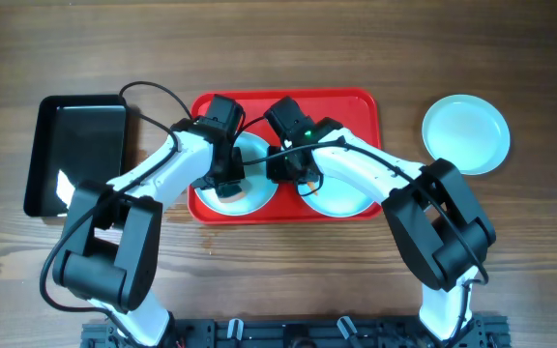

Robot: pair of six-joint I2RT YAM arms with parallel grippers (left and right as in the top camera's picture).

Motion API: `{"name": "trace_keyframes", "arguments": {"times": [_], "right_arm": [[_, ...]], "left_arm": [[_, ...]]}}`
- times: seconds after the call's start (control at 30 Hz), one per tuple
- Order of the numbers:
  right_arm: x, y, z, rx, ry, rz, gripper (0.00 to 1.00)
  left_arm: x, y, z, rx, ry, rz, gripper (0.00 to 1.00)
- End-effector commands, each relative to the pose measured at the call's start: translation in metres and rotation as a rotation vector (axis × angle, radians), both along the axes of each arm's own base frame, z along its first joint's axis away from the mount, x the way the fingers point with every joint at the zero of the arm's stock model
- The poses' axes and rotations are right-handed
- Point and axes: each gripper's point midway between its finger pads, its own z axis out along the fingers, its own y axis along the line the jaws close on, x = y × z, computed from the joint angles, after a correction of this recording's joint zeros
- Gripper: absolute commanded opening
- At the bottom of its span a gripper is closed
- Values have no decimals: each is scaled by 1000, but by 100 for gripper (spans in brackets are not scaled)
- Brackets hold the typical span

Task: Clean dirty plates on tray and stack at the side
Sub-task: 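Scrub the sauce on this plate with the sponge, right gripper holding, then keep scrubbing the sauce streak with the sponge in the left gripper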

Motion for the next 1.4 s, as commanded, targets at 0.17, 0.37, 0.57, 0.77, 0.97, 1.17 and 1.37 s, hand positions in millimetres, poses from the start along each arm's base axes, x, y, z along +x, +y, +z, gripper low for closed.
{"name": "trace_keyframes", "arguments": {"times": [0.17,0.37,0.57,0.77,0.97,1.17,1.37], "right_arm": [[-3,-6,-9,-31,10,-8,26],[-3,-5,-9,-30,10,-7,27],[-3,-5,-9,-30,10,-8,27],[-3,-6,-9,-30,10,-7,27],[-3,-5,-9,-30,11,-7,27],[-3,-5,-9,-30,10,-7,27],[-3,-5,-9,-30,10,-7,27]], "left_arm": [[4,-5,33,-50,-67,4,37],[5,-6,39,-56,-83,4,39],[-2,-10,37,-87,-52,0,37],[-4,-10,30,-85,-28,27,31],[-6,-9,21,-75,-2,27,31],[-6,-10,21,-78,-1,27,31],[-6,-10,21,-78,-2,27,8]]}}
